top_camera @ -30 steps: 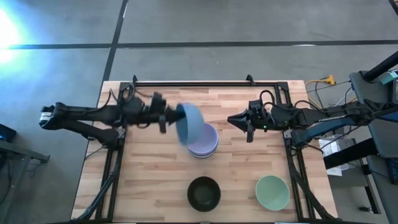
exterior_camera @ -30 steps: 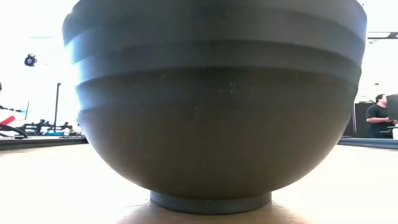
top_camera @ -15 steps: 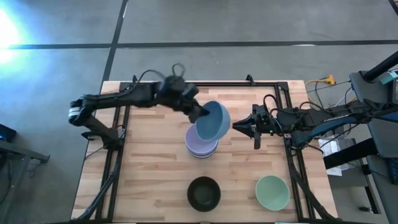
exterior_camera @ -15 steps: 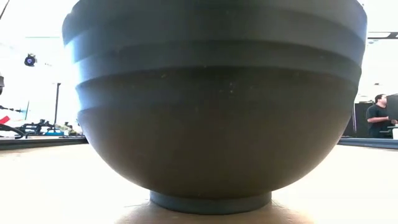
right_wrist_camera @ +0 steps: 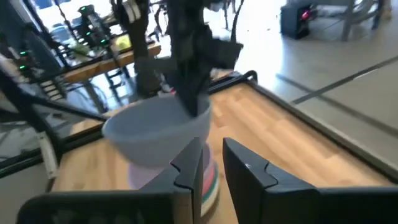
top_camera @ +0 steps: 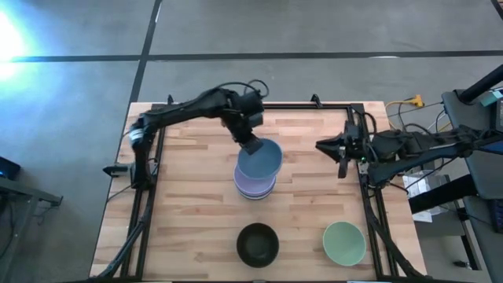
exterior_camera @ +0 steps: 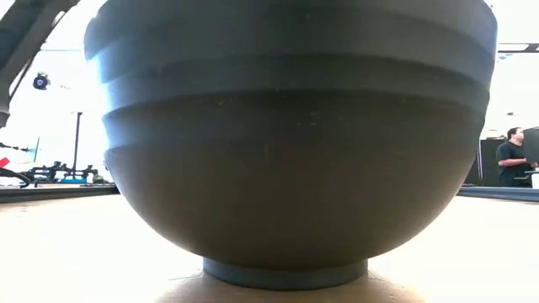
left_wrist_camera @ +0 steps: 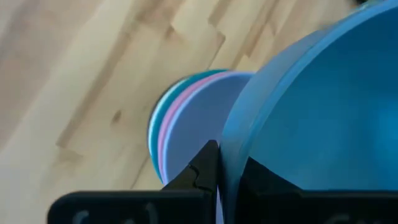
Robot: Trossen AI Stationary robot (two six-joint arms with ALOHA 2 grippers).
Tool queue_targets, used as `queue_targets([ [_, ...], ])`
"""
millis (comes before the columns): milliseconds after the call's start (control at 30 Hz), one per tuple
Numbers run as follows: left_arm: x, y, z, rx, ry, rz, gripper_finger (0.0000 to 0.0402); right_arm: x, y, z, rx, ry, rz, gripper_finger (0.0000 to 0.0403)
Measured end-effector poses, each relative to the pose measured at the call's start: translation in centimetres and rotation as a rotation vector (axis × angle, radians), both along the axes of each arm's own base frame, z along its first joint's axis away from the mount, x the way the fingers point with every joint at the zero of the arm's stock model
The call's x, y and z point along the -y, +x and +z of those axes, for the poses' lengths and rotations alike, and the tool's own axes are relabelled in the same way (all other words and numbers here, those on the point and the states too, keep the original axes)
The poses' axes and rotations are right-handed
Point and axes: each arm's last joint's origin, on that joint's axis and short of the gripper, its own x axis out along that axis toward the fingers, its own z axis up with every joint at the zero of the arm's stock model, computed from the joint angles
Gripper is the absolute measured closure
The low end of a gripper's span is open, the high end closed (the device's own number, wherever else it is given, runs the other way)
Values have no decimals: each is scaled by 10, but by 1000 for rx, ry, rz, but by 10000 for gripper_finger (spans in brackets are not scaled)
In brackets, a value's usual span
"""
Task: Nest bowls inside each other
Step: Stack the light blue bowl on top of the purple bowl
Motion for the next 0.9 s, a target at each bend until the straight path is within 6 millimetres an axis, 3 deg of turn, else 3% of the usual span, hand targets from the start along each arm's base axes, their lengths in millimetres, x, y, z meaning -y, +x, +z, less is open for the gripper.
queue_targets([
  [267,-6,23,-36,-192,-60,-49,402,4,-17,7,47,-14,-2,345],
  [433,6,27,-47,-270,1,-71,402,5,-20,3,11,-18,-2,345],
  [767,35,37,-50,-259,191,-144,400,4,-18,1,-10,-18,0,345],
  [900,38,41,-48,-222,207,-168,371,4,-17,0,-9,-2,-2,345],
])
